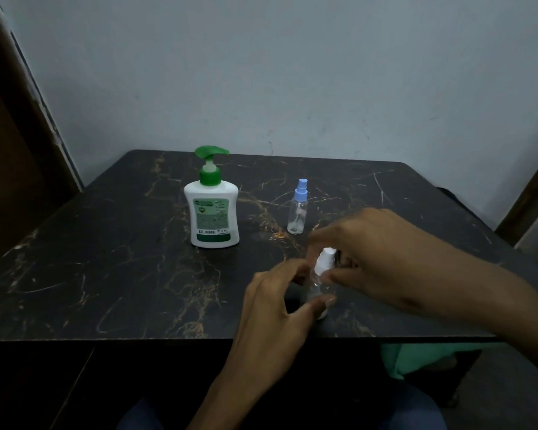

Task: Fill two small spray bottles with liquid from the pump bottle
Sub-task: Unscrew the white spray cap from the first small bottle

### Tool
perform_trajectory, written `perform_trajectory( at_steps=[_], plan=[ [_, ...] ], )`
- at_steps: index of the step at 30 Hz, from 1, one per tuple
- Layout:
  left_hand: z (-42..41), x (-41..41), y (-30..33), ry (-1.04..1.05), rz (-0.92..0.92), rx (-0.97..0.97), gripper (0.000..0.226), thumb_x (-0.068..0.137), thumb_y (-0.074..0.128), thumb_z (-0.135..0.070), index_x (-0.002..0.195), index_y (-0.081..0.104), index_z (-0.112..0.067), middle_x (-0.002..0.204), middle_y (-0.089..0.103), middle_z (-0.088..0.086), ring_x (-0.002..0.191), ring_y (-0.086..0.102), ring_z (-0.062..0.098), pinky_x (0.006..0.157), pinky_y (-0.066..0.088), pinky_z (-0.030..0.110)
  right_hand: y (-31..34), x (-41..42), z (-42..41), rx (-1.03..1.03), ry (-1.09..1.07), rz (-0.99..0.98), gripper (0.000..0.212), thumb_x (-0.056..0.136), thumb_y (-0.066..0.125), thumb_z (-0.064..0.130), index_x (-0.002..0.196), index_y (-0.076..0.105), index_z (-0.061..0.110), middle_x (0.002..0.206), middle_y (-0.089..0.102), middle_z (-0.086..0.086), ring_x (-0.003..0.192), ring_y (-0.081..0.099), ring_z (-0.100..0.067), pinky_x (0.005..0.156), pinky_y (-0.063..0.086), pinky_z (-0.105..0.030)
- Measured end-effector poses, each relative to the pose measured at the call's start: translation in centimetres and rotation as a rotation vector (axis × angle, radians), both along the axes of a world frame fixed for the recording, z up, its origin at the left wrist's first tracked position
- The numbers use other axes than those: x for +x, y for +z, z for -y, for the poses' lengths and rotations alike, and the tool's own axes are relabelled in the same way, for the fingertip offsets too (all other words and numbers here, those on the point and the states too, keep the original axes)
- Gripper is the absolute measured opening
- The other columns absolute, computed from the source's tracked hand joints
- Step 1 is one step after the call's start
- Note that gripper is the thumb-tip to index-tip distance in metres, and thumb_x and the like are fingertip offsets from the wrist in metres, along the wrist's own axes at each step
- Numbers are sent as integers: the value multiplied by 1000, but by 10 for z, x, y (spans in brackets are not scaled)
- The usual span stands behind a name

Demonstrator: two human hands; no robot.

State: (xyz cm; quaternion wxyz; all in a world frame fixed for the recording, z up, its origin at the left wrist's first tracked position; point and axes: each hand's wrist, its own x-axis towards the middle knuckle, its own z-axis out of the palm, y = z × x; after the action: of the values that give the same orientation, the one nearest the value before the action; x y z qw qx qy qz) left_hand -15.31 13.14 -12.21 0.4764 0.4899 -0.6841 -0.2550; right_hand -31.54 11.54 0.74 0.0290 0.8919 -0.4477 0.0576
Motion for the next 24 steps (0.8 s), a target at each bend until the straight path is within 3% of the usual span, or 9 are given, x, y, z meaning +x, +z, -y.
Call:
perform_trajectory(
  at_steps=[2, 4, 9, 12, 14, 16, 19, 21, 24],
  plan=[
    [0, 0, 0, 3, -3, 0, 28, 81, 77, -44, 107, 70, -40, 105, 73, -23, 104, 67, 11, 89, 52, 37, 4, -1, 1, 56, 39, -10, 29, 85, 74, 11, 91, 68, 39, 89, 69, 21, 79, 60, 9, 65, 46, -14],
    [0, 0, -1, -5, -5, 8, 25, 82, 78, -43, 106, 69, -40, 106, 72, -23, 104, 67, 10, 89, 53, 36, 6, -2, 2, 89, 67, -3, 34, 83, 72, 3, 86, 69, 38, 91, 69, 22, 85, 61, 8, 72, 52, -19],
    [-1, 0, -1, 3, -35, 12, 34, 81, 76, -47, 113, 70, -41, 107, 73, -24, 108, 66, 9, 91, 53, 37, 7, -4, 3, 222, 159, 204, 29, 86, 75, 10, 93, 72, 38, 104, 71, 22, 101, 66, 2, 87, 54, -29],
    [-1, 0, -2, 5, -16, 17, 34, 79, 75, -49, 112, 70, -39, 105, 71, -23, 106, 65, 7, 91, 53, 35, 3, -4, 4, 136, 142, 245, 16, 90, 74, 35, 103, 67, 41, 104, 69, 25, 101, 64, 5, 86, 54, -26],
    [-1, 0, -2, 6, -12, 13, 32, 79, 74, -50, 109, 70, -38, 105, 70, -24, 106, 64, 6, 91, 51, 32, 0, -2, 4, 26, 76, 143, 27, 89, 63, 63, 106, 60, 43, 103, 66, 25, 94, 61, 6, 78, 52, -25],
    [-1, 0, -2, 9, 4, 8, 31, 79, 73, -50, 108, 69, -38, 105, 71, -24, 105, 64, 7, 89, 51, 32, -2, 2, 2, -44, 8, 1, 35, 88, 57, 72, 103, 53, 40, 98, 64, 21, 84, 59, 0, 68, 48, -24],
    [0, 0, -2, -1, 0, 7, 32, 80, 73, -50, 109, 69, -40, 106, 71, -23, 105, 65, 7, 89, 52, 34, 0, 6, 0, -71, -3, -60, 24, 94, 64, 56, 91, 53, 34, 88, 66, 15, 75, 59, -4, 63, 47, -23],
    [0, 0, -1, -8, -1, 10, 33, 80, 72, -52, 110, 69, -40, 107, 71, -23, 106, 64, 7, 90, 52, 35, 15, 3, -3, -72, -4, -63, 11, 93, 69, 42, 95, 61, 35, 89, 67, 18, 76, 58, 1, 64, 44, -17],
    [0, 0, -1, -5, 5, -7, 35, 79, 72, -54, 110, 70, -40, 108, 71, -24, 106, 65, 7, 91, 52, 35, 53, -13, -13, -62, 15, 136, 17, 85, 74, 33, 99, 68, 43, 91, 71, 23, 79, 65, 8, 71, 53, -22]
  ],
)
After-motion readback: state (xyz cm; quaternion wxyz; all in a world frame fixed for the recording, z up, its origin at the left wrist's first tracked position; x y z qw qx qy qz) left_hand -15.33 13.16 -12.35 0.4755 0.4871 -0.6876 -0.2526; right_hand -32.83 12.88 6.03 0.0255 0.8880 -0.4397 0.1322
